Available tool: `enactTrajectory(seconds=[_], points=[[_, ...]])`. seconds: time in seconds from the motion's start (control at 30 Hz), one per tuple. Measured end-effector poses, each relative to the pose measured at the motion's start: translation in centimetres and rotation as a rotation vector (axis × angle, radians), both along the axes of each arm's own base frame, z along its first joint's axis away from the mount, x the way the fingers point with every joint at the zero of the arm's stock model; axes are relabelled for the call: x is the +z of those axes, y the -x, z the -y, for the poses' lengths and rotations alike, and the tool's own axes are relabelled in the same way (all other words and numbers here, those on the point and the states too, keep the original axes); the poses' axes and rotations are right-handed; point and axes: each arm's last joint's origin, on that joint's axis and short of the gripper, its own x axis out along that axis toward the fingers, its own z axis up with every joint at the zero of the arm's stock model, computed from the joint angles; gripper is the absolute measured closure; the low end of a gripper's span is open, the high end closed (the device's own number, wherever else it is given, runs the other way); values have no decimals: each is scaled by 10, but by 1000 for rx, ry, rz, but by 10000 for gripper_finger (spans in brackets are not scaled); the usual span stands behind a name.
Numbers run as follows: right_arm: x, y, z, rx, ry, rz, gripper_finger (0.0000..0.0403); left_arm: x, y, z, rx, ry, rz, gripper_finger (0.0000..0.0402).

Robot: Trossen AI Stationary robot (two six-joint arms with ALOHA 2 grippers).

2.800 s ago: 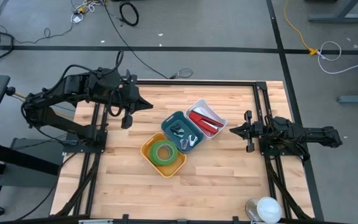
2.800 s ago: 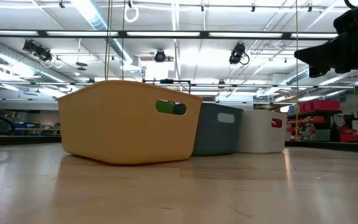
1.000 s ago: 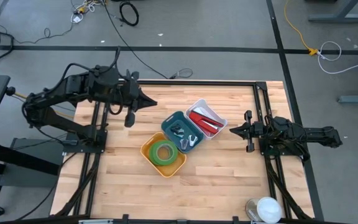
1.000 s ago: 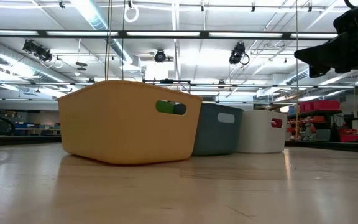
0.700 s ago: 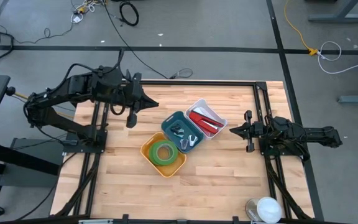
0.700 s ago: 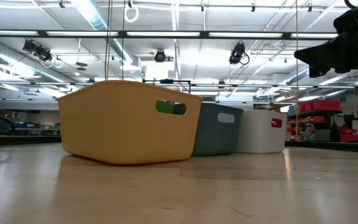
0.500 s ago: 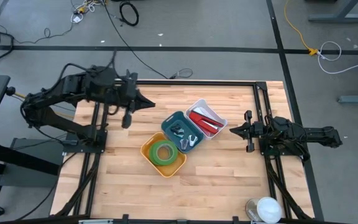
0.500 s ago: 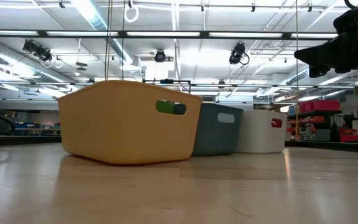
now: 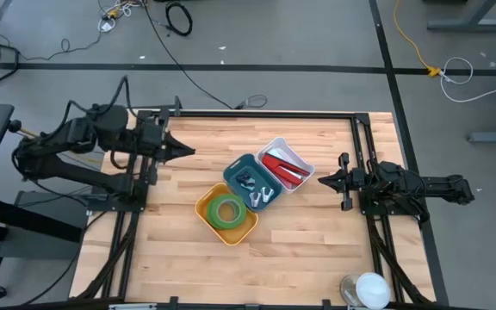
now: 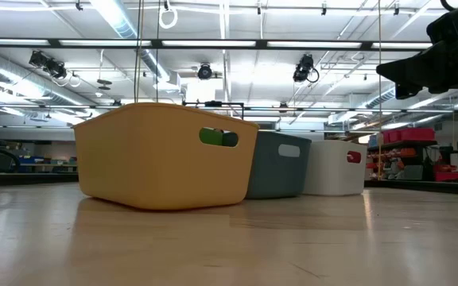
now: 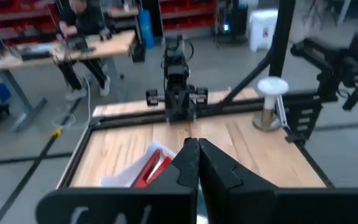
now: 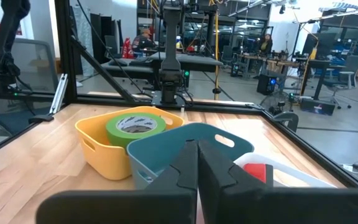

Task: Pick and place Stapler, Stapler remover, tape
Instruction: Return to Home Position

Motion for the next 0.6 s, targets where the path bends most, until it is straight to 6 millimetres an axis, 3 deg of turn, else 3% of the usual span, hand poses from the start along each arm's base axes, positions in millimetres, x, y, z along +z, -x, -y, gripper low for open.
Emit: enactTrajectory(seconds=[0.6], points=[[0, 0, 0, 1, 0, 0, 401, -112, 28, 2, -57, 18, 368, 392]])
